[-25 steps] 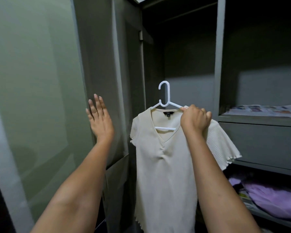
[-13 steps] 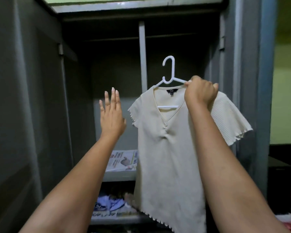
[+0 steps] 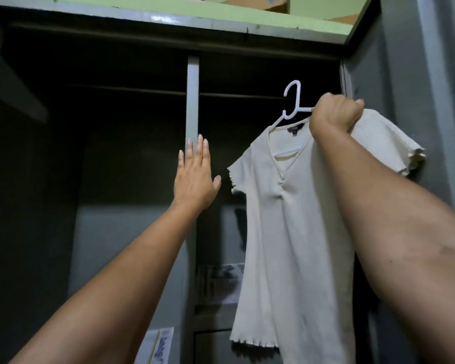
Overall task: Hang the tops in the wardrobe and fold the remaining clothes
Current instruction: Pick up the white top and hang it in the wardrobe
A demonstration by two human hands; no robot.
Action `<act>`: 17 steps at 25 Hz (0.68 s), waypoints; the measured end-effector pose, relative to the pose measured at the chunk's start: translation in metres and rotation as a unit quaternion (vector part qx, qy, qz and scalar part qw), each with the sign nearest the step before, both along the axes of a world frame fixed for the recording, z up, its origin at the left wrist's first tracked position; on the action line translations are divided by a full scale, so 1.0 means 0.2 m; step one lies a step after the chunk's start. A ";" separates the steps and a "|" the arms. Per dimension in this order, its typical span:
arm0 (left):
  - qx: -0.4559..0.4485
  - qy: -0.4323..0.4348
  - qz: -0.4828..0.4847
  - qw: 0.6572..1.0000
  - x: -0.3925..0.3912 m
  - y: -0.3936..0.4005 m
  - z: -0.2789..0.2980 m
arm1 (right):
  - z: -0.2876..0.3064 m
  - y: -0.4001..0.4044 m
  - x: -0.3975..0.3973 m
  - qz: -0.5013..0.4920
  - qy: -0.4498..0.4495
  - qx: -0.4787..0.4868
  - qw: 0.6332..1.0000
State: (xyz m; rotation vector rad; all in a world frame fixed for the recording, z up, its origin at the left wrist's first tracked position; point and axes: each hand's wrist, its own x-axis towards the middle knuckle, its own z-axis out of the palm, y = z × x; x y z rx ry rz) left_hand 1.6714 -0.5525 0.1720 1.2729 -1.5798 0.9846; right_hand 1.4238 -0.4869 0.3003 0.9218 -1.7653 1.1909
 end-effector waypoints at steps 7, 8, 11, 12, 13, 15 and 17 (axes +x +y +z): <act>-0.168 0.026 0.127 0.977 -0.09 -0.40 0.32 | 0.30 -0.60 -0.18 -0.060 0.018 -0.010 0.998; -0.186 0.030 0.135 0.973 -0.09 -0.42 0.33 | 0.34 -0.65 -0.19 -0.065 0.021 -0.017 0.998; -0.210 0.023 0.149 0.966 -0.11 -0.45 0.34 | 0.39 -0.81 -0.24 -0.078 0.016 -0.019 0.997; -0.216 0.016 0.159 0.963 -0.11 -0.46 0.33 | 0.39 -0.86 -0.25 -0.082 0.013 -0.018 0.996; -0.224 0.010 0.170 0.960 -0.11 -0.47 0.33 | 0.39 -0.89 -0.26 -0.085 0.011 -0.020 0.996; -0.231 0.006 0.184 0.955 -0.10 -0.48 0.33 | 0.39 -0.94 -0.26 -0.098 0.015 -0.015 0.995; -0.230 0.002 0.188 0.955 -0.10 -0.49 0.34 | 0.39 -0.97 -0.26 -0.110 0.017 -0.001 0.994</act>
